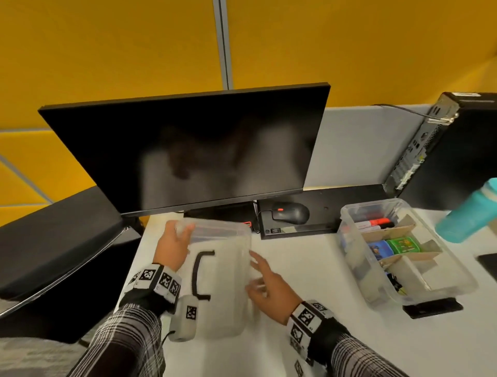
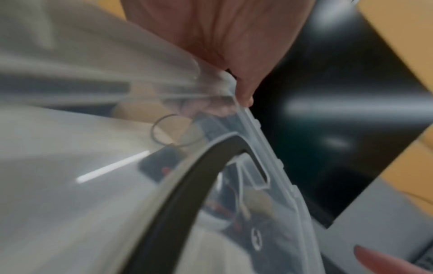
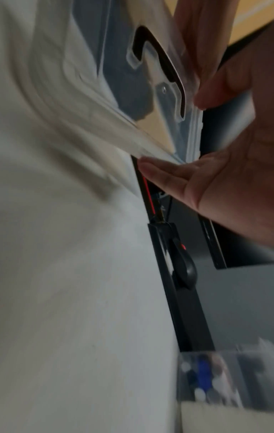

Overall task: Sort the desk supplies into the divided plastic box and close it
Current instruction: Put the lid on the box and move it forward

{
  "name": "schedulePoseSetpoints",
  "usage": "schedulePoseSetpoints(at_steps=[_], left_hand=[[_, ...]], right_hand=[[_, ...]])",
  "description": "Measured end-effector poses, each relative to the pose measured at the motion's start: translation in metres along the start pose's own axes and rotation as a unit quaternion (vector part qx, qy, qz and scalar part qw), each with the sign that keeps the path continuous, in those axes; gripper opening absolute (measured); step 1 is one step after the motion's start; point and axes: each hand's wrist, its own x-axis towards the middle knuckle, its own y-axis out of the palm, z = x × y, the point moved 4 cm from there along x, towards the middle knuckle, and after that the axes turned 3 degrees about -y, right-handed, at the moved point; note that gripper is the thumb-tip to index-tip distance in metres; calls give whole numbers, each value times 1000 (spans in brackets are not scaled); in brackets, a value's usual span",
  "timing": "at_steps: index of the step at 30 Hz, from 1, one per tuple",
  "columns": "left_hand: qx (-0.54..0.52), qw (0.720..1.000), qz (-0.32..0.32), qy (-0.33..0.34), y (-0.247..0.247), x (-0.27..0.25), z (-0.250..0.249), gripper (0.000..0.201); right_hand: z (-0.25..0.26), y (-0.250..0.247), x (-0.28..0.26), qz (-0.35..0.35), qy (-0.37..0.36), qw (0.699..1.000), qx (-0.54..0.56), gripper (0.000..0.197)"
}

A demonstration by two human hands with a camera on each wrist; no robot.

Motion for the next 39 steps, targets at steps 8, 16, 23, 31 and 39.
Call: schedulePoseSetpoints(at_steps=[8, 16, 23, 31, 39], left_hand=[[-252, 964, 32, 80, 42, -31, -99, 12], [-194, 969, 91, 120, 141, -84, -163, 19], [-101, 983, 83, 128, 250, -94, -202, 11], [182, 973, 83, 117, 311, -76, -204, 22], [172, 963, 153, 138, 326, -71, -210, 27]], right_hand=[[14, -106, -42, -249, -27, 968, -2, 48], [-24, -224, -111, -347, 0, 933, -94, 28], [-82, -303, -156, -397, 15, 905, -154, 27], [-124, -324, -167, -380, 85, 891, -232, 25], [-133, -323, -159, -308, 176, 924, -143, 32]])
